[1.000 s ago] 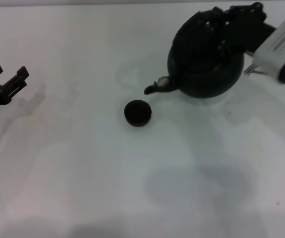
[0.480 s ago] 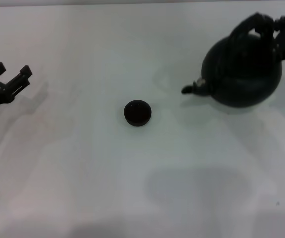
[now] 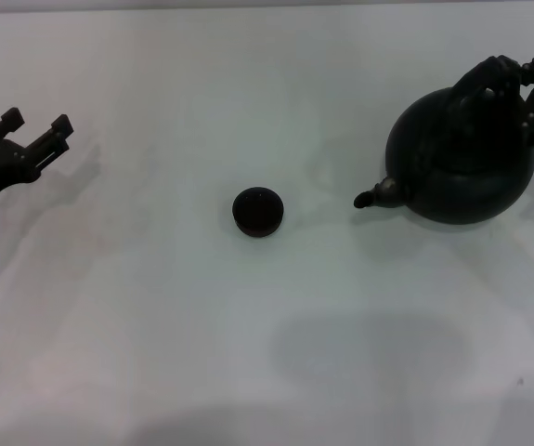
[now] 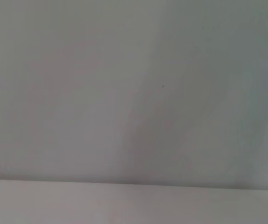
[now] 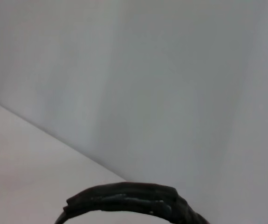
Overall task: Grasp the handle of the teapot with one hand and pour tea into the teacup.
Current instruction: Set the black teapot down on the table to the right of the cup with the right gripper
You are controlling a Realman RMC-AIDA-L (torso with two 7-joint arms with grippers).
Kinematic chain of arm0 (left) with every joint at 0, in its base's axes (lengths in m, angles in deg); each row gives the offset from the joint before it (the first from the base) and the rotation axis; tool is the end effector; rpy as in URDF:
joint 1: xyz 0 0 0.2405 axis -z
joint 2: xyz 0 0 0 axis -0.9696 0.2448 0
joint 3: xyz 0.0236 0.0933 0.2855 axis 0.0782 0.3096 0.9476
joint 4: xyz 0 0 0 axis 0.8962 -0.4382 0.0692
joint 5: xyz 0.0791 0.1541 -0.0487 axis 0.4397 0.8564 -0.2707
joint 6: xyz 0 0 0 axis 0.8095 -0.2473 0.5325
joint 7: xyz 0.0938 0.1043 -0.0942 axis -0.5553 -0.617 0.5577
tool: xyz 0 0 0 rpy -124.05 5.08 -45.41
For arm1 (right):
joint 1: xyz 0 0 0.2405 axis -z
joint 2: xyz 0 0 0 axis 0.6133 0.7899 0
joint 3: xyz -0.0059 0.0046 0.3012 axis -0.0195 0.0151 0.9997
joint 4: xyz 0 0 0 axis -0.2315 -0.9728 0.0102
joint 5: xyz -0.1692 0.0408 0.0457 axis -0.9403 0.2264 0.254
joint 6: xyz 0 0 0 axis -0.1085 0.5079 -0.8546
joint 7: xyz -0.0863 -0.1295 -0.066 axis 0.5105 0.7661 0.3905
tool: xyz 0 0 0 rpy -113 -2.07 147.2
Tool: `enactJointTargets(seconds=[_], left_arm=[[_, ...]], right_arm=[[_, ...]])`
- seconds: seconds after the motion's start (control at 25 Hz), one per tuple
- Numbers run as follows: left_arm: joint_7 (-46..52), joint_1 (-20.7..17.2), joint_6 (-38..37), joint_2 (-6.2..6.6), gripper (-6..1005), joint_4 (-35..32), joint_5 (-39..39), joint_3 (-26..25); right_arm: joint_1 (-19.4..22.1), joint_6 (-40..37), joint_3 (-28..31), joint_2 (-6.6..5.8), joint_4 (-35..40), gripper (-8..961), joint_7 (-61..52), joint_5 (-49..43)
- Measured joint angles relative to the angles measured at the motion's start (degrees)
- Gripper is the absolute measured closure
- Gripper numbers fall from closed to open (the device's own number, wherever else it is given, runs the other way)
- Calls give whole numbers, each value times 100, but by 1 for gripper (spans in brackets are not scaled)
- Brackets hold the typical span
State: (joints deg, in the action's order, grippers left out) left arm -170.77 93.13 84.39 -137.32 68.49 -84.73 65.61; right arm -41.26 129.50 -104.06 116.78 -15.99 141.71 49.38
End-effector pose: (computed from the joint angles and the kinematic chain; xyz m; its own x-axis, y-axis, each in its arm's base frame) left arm -0.3725 0.3207 -0.0327 0.5874 0.2986 0.7522 0.7962 -0.3794 -0.4712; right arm 0.3236 0.3047 -0.0026 0.8956 -0.0748 -0.4386 -0.3876 -0.6151 -0.6866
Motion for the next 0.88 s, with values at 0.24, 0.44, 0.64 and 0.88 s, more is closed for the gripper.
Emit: enactJointTargets(seconds=[0.24, 0.44, 0.64, 0.88], left_arm=[[-3, 9, -6, -3, 197, 7, 3, 0], [-3, 14, -13, -10, 197, 7, 3, -1], [-3, 54, -14, -12, 197, 43, 3, 0], [-13, 72, -14, 3, 197, 68, 2, -3]], right_arm=[[-142, 39, 53, -8, -327, 842, 244, -30], [-229, 91, 137, -15, -560, 842, 441, -15], [-288, 106, 245, -10, -746, 842, 668, 7], [-363, 91, 335, -15, -884, 842, 727, 1]])
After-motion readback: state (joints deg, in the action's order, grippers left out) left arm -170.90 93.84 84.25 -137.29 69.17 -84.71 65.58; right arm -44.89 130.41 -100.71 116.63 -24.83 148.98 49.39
